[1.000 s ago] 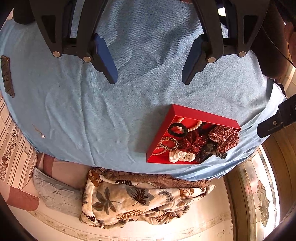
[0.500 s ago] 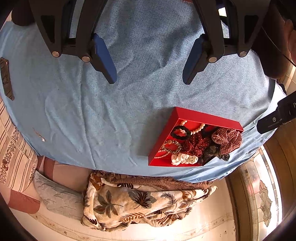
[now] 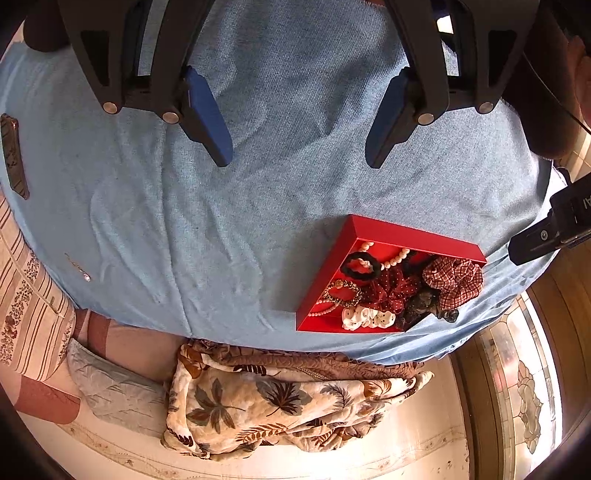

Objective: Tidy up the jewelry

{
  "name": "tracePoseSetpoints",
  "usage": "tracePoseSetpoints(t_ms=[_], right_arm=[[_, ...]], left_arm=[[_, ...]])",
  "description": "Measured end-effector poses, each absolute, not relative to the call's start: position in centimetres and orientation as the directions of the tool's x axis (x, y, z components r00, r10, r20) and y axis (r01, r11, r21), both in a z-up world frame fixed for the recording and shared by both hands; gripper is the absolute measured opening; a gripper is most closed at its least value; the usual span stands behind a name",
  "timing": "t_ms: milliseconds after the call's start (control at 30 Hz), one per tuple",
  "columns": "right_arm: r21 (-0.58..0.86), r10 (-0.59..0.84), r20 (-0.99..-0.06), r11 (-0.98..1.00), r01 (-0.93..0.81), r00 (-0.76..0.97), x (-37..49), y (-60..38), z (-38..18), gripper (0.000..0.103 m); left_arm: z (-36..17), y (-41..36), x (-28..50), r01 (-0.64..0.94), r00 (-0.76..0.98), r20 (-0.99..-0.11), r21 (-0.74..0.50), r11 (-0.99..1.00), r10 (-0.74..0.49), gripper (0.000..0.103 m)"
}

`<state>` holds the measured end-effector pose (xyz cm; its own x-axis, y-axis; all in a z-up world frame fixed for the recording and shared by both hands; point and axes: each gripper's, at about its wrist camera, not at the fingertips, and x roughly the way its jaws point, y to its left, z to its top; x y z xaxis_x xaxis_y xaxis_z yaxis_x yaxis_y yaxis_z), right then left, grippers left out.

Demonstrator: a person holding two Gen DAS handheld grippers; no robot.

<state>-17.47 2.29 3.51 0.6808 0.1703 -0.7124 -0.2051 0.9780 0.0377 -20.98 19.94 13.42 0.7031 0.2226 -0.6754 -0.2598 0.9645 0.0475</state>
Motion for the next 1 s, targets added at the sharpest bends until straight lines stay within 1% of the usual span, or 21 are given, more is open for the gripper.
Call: tracePoseSetpoints(t_ms=[300,1000], right_arm=[[0.038,0.165,-0.708,0.98,-0.197,0.687,-17.5,2.1,3.6,0.08],[0.054,0.159,-0.711,0.984,-0.172,0.685,-17.4,1.2,3.4,0.081]], left_arm=[[13.2,19.9,-20.9,-0.242,0.701,-0.68,0.058,0.969,0.216,0.103],[12.5,19.5,-20.6,-0.217,0.689,-0.697,0.064,0.974,0.199,0.103]])
